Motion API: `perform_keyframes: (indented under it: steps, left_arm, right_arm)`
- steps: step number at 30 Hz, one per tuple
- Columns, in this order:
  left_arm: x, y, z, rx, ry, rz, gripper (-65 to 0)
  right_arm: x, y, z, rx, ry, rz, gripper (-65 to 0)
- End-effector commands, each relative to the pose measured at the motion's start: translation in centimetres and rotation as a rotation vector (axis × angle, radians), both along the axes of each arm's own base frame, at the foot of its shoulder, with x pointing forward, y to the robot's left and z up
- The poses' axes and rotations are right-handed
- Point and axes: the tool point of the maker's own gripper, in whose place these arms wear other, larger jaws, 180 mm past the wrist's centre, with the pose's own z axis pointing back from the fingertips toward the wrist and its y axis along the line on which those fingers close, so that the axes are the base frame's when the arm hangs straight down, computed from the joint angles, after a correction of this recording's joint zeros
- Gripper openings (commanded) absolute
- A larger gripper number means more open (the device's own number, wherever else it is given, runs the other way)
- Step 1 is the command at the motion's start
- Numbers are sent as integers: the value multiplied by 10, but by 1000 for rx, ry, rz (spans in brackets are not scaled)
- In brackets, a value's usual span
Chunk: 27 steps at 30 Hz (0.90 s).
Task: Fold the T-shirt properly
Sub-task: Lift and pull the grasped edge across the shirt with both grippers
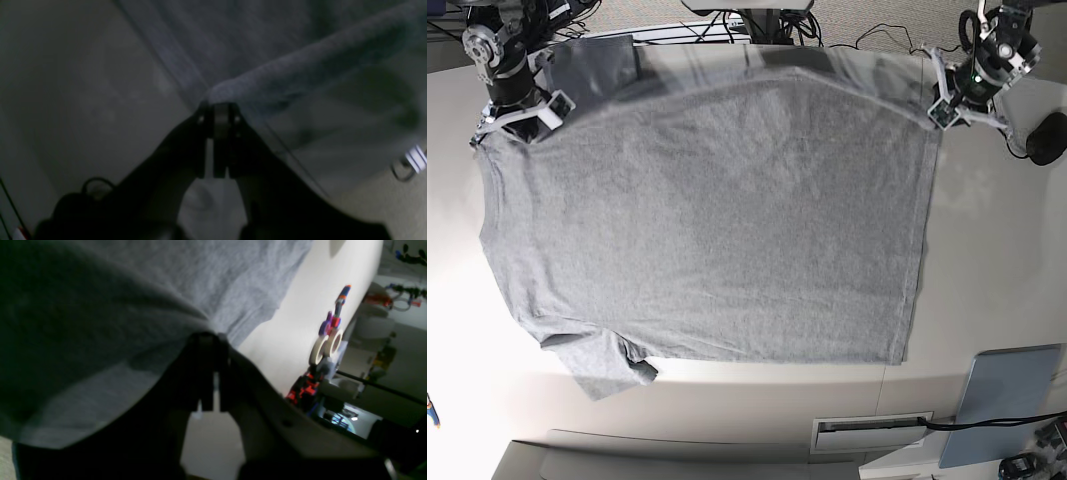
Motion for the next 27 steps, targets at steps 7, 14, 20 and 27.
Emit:
perform_keyframes:
  steps: [7,14,20,27]
  left_arm:
    - [35,-2,20,-35,-108,35,-650]
    - [53,2,31,-34,-163,54,-650]
    - [68,2,37,-66,-187,78,-650]
    - [77,5,20,-101,-165,128,-650]
  right_arm:
    - [30,-19,3,23,-67,-61,-650]
    - [50,-34,1,49,-99,-117,-650]
    - [62,-47,-4,57,-109,-158,-650]
    - [73,-46,1,77,-140,-153,-650]
